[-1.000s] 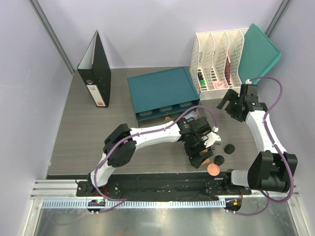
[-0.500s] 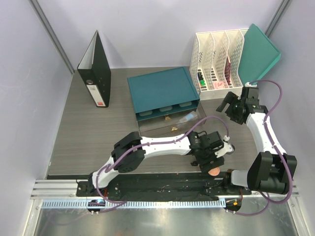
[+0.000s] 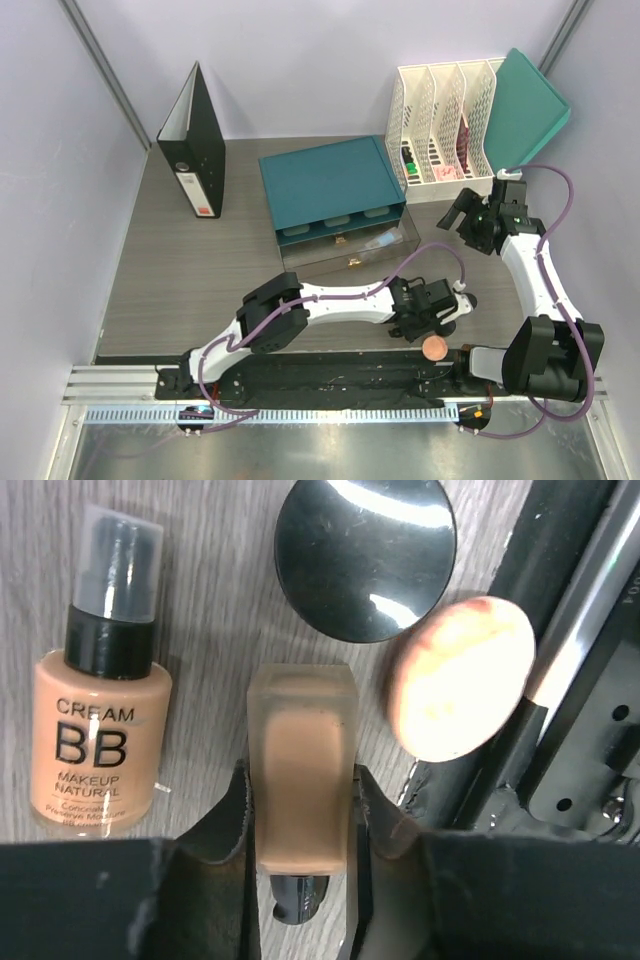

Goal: Organize the makeup

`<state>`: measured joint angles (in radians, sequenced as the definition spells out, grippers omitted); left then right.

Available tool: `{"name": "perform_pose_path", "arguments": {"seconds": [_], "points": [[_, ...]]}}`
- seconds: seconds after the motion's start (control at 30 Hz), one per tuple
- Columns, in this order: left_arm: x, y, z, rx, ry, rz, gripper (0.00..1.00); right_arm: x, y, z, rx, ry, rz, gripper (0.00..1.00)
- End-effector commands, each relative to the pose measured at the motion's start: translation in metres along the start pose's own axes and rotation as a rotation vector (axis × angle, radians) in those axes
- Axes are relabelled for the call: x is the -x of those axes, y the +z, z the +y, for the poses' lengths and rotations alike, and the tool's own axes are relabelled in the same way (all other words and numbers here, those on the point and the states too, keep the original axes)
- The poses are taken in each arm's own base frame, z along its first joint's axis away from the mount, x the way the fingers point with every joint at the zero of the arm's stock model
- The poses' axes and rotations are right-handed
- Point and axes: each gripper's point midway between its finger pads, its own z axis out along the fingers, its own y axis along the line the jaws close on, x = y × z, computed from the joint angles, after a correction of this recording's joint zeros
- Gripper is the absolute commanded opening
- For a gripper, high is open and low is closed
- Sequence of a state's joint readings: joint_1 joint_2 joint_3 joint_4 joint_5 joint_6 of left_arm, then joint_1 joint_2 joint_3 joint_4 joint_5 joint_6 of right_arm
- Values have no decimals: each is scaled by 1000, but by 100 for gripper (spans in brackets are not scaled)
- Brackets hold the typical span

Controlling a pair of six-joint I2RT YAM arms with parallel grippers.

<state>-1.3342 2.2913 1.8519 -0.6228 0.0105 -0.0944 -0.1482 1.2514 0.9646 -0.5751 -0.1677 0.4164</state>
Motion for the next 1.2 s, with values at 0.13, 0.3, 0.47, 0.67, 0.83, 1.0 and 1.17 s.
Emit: {"name": "perform_pose_path", "arguments": {"seconds": [0.13, 0.3, 0.47, 0.67, 0.83, 1.0, 1.17], "points": [[-5, -37, 26, 154, -22, -12, 0, 3, -8, 6, 43, -12, -36, 90], [17, -96, 38, 224, -14, -101, 0, 3, -8, 6, 46, -11, -36, 90], [44, -156, 64, 371, -4, -192, 0, 4, -7, 7, 50, -12, -37, 90], [58, -217, 99, 459, -13, -250, 0, 1, -4, 7, 54, -7, -27, 90], [49, -241, 149, 514, -68, -240, 0, -3, 1, 7, 61, -2, -9, 90], [29, -245, 187, 544, -142, -201, 0, -4, 4, 7, 62, -4, -1, 90], [12, -242, 218, 539, -197, -188, 0, -7, 7, 5, 60, -11, 11, 90]]}}
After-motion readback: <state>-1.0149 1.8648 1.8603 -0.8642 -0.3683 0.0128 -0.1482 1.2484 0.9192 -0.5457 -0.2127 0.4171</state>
